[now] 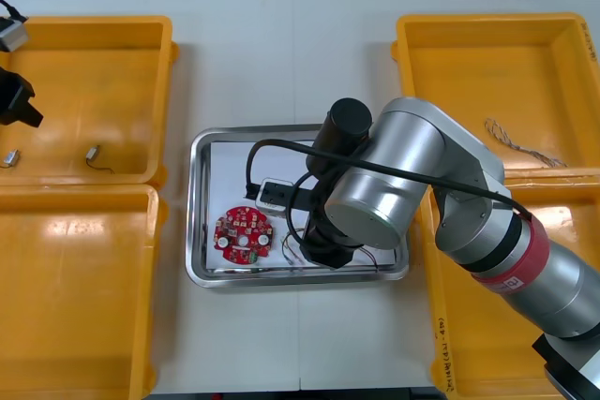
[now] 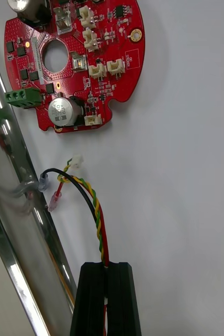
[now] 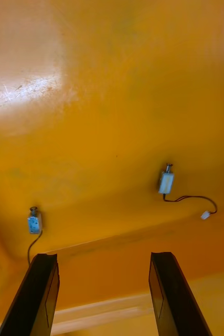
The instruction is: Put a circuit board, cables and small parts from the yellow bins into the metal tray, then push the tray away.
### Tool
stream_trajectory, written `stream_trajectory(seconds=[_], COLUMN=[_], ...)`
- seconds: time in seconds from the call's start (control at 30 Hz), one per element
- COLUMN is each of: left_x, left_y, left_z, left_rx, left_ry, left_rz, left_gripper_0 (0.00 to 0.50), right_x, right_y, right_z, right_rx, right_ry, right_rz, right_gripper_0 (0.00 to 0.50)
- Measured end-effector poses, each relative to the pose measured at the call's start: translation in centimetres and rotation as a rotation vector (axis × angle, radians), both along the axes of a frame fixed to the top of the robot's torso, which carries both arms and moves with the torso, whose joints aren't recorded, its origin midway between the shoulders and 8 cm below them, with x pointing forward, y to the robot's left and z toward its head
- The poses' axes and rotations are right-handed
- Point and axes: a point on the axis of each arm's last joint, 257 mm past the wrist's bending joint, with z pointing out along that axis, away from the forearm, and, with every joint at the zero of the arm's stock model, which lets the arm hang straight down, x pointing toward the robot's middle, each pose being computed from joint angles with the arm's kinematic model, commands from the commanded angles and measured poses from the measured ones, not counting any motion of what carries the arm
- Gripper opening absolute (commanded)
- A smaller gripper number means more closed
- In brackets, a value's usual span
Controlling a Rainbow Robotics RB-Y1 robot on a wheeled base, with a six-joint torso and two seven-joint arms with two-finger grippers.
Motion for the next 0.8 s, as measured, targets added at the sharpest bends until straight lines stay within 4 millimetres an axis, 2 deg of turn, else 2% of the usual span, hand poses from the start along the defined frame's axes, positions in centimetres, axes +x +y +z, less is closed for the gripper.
stream_trajectory(seconds=[0.17,0.57,0.8], left_x=[-0.2,0.7,1.5], left_y=[1.1,4.5,5.2], left_z=[-0.9,-2.6,-2.4], left_rx=[0.045,0.022,0.038], left_ry=[0.018,-0.003,-0.039], left_rz=[-0.106,-0.006,0.007], left_gripper_0=[0.500,0.500,0.500], right_x=[0.6,0.9,1.3], right_y=[-0.1,-0.2,0.1], right_z=[-0.6,-1.6,-2.6], right_rx=[-0.025,-0.051,-0.049], right_ry=[-0.020,-0.023,-0.017], right_rz=[0.030,0.031,0.024], right_gripper_0=[0.000,0.000,0.000])
